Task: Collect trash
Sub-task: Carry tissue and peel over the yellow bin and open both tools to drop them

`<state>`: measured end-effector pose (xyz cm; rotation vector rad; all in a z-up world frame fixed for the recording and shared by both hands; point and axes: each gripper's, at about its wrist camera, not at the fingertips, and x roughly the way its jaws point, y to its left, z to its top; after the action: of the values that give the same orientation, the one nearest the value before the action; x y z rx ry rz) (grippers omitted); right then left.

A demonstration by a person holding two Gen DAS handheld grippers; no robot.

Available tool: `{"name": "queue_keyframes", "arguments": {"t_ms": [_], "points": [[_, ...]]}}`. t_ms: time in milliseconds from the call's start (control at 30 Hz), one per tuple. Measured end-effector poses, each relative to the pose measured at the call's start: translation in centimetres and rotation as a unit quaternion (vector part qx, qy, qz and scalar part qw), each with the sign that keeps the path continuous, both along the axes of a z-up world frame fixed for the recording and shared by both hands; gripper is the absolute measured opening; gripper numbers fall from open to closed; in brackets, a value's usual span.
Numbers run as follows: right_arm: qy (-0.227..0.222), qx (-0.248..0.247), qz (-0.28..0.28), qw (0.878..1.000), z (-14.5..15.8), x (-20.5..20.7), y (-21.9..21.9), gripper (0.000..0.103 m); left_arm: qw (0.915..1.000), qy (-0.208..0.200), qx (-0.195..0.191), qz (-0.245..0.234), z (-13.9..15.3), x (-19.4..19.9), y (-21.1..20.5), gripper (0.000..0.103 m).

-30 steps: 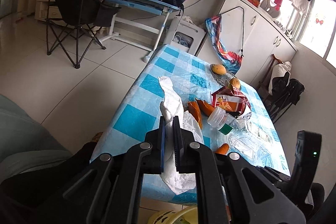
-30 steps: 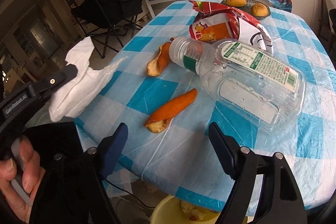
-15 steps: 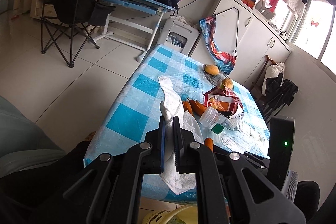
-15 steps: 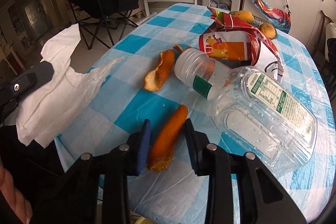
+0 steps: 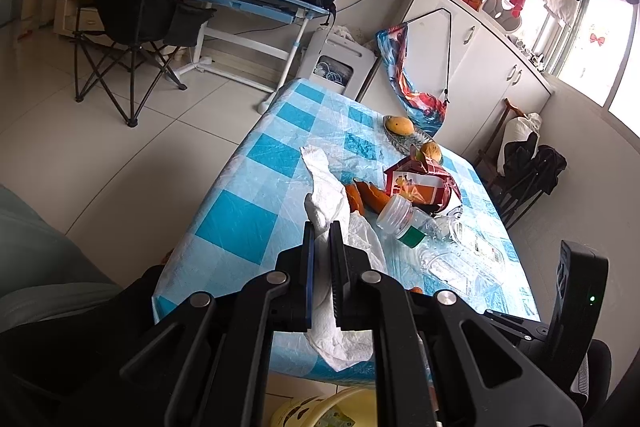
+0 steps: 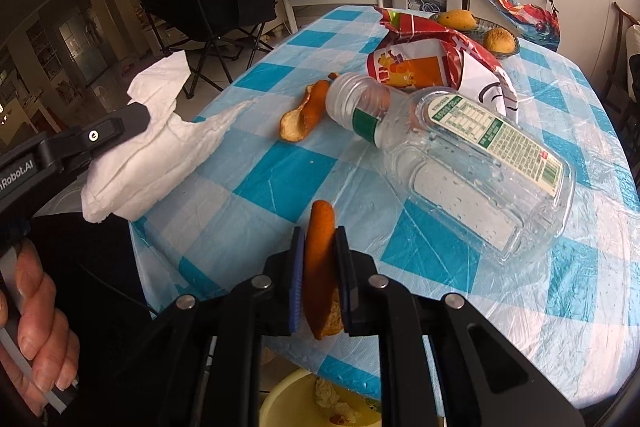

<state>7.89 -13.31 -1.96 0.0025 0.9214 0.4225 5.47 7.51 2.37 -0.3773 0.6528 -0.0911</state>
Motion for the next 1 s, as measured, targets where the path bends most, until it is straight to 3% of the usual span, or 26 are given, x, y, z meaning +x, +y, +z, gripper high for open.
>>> {"name": "queue_keyframes", "arguments": {"t_ms": [533,1000], "points": [[0.004,0.01,0.027,1.0,1.7,-3.3,-0.8,0.016,1.0,-0.001,0.001,-0.004,0.0,0.0,-0.3,0.007],[0.047,-0.02,0.055,0.997,0.3,-8.6,-1.7,0.016,0.9999,-0.002,0.005,-0.008,0.1,-0.1,-0.5,0.007]]}}
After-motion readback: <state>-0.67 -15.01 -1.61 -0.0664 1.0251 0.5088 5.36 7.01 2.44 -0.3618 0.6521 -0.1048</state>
